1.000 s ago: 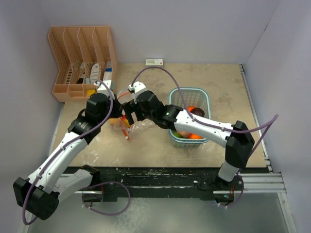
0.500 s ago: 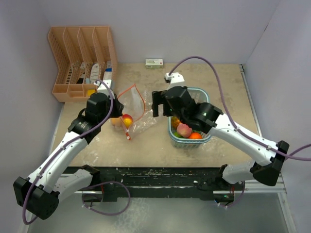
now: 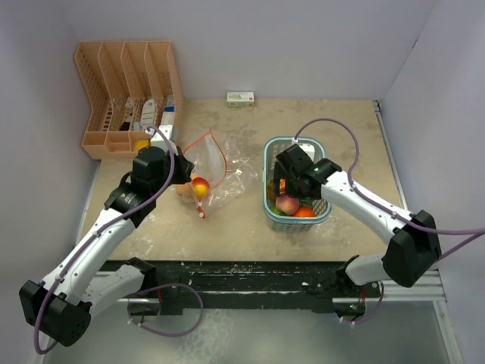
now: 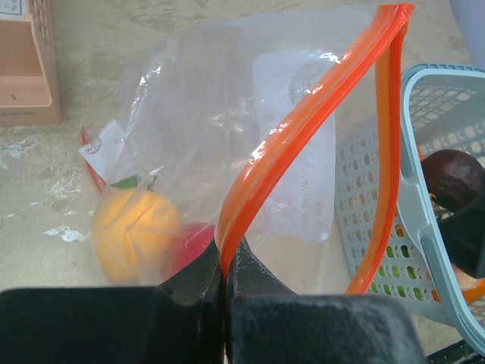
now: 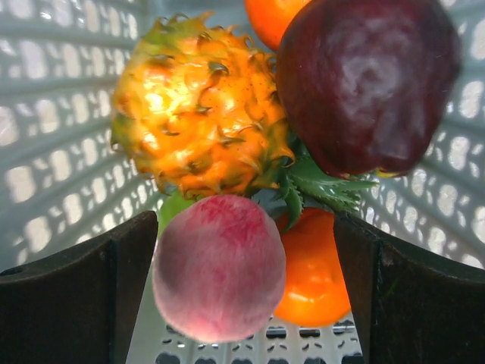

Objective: Place the food in the zip-top bag and seal the zipper
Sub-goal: Pick up the fake fruit from the bin.

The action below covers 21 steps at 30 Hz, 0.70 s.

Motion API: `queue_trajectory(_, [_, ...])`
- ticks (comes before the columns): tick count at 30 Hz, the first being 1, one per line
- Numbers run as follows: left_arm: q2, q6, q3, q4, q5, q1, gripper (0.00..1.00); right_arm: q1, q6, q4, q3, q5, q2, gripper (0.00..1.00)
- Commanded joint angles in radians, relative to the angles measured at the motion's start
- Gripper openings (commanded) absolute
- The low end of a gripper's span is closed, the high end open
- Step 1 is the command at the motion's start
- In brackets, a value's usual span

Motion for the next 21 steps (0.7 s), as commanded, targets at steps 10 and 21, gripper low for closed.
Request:
queue_trajectory(10, [-0.004, 0.007, -0.006, 0.059, 0.018, 0.002, 0.00, -0.056, 0.003, 0.261, -0.116, -0.147, 0.096, 0.87])
queue_trajectory(21, [-0.020, 0.011, -0.004, 0.029, 0.003, 0.002, 0.00, -0.056, -0.003, 0.146, -0.052, -0.125, -0.074, 0.16])
